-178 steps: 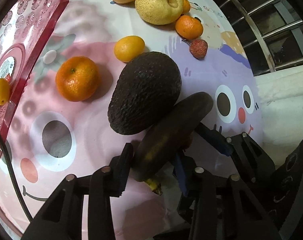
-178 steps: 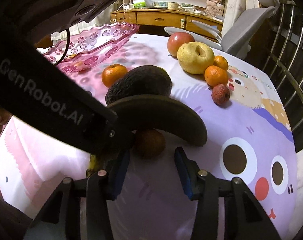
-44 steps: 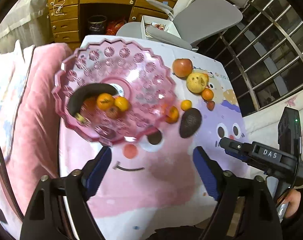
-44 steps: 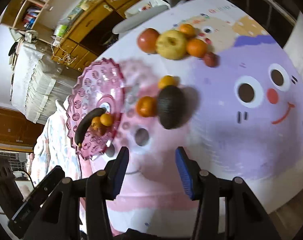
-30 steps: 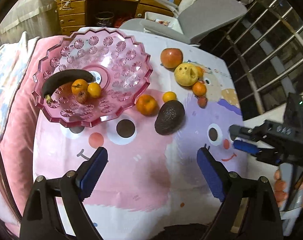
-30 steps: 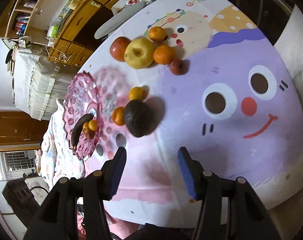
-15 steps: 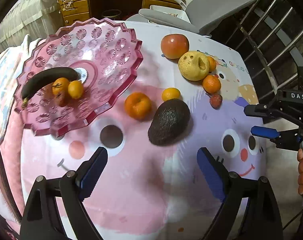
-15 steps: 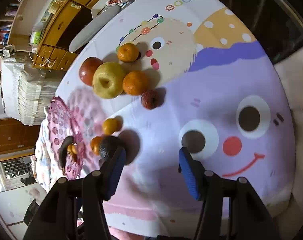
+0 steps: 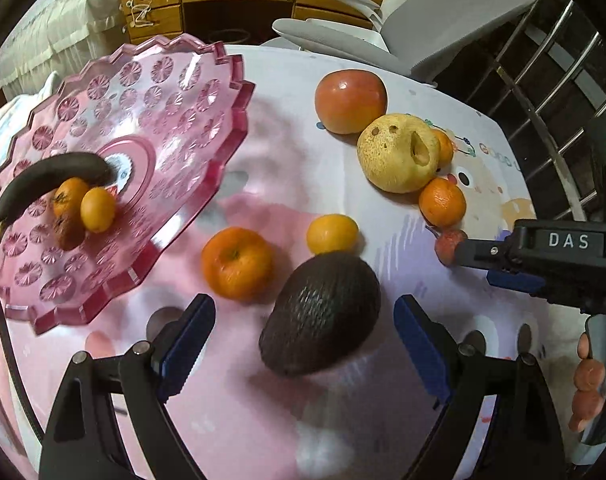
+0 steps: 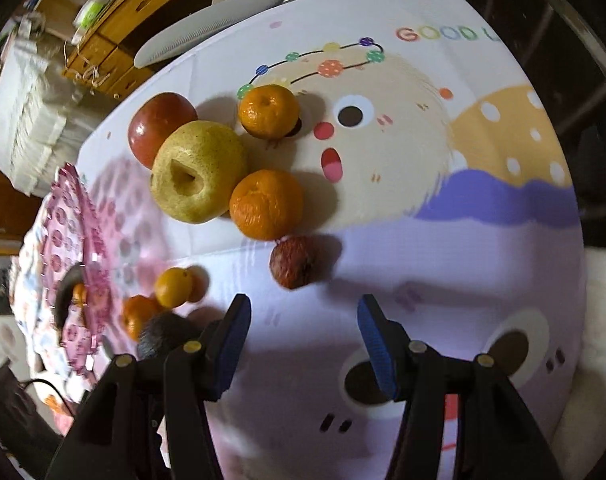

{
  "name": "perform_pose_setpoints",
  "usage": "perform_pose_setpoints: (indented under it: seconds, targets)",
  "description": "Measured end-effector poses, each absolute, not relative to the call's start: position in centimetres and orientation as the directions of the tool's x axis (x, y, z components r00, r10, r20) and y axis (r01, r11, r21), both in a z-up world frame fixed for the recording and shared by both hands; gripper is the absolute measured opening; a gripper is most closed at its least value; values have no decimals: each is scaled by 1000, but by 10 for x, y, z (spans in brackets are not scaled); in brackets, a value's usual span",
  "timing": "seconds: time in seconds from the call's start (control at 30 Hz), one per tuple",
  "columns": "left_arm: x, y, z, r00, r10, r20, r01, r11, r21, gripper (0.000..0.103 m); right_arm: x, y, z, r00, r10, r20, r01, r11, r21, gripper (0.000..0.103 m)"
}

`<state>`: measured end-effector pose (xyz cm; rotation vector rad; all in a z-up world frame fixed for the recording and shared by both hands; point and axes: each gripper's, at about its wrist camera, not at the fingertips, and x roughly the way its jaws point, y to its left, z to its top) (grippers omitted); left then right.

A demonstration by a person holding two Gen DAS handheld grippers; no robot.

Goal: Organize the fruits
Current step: 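Grasp the dark avocado with the left tool while the right tool grasps the red lychee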

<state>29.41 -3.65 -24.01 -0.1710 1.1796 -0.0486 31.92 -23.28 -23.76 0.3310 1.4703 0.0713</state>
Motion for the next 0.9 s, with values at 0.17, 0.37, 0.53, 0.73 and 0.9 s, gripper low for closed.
perform_pose_setpoints:
  seconds: [0.17, 0.37, 0.53, 0.73, 0.9]
  targets:
    - [305, -51, -250, 396, -89, -914, -29, 994, -109, 90, 327, -230, -248, 97, 228, -969, 122, 963, 239, 56]
    - [313, -66, -255, 435, -35, -900, -3, 999, -41, 89, 332, -227, -254, 100, 209, -973, 98, 971, 218, 50]
    - [314, -78, -256, 468, 12, -884, 38, 999, 33, 83, 335, -222, -254, 115, 181, -977, 63, 980, 189, 41]
    - [310, -90, -253, 502, 31, -864, 72, 994, 77, 68, 336, -218, -254, 111, 187, -976, 37, 981, 192, 33]
    - [305, -94, -251, 516, 28, -856, 88, 992, 85, 57, 335, -217, -253, 106, 186, -977, 44, 980, 192, 33]
